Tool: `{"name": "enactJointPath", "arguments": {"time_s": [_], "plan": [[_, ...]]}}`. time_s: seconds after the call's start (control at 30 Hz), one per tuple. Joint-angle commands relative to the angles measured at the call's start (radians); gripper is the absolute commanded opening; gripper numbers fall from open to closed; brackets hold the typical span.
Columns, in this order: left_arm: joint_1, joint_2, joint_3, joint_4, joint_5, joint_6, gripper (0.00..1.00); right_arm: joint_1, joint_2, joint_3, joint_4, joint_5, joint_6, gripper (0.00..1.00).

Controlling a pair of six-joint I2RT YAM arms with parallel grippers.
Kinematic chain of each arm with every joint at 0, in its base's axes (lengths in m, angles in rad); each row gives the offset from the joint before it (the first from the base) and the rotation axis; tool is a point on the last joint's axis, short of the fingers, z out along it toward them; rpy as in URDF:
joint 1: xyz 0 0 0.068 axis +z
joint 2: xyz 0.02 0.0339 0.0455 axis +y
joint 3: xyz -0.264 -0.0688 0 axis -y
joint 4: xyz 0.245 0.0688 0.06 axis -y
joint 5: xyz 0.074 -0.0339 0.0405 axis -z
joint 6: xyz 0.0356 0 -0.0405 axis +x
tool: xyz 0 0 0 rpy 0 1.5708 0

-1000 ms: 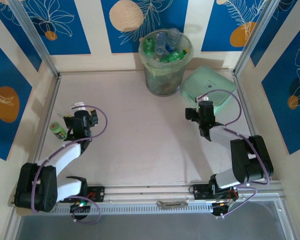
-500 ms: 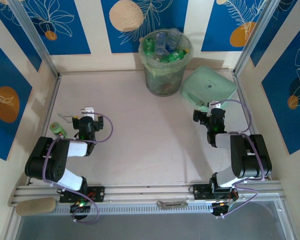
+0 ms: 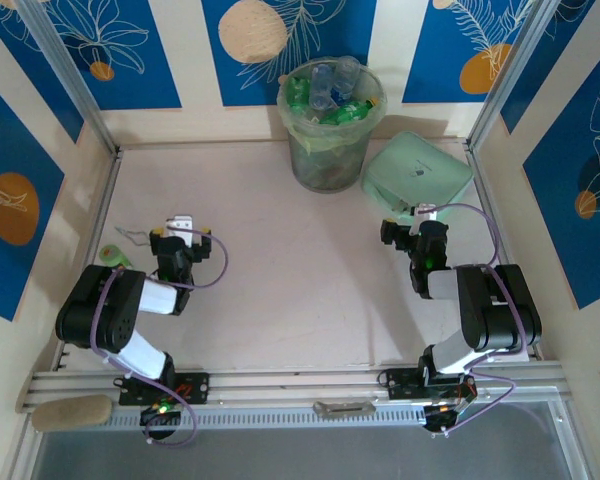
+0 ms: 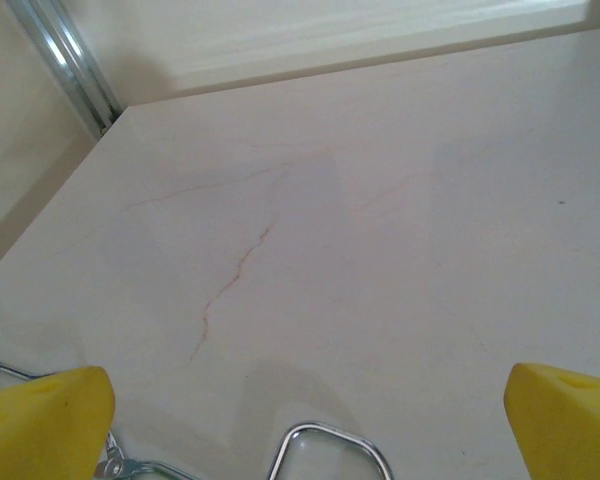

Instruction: Put the plastic bottles in the bin

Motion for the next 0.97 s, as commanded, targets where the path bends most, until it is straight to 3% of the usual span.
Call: {"name": "enactJointPath", "arguments": {"time_s": [0.0,0.93], "plan": [[0.000,0.010,0.000,0.051,0.011,0.013,1.00,0.003,0.002,-0.005,0.044,-0.007,0.004,0.99],[0.001,0.006,0.003,0.042,0.013,0.010,1.00,0.002,0.001,-0.004,0.041,-0.009,0.004,0.99]]}}
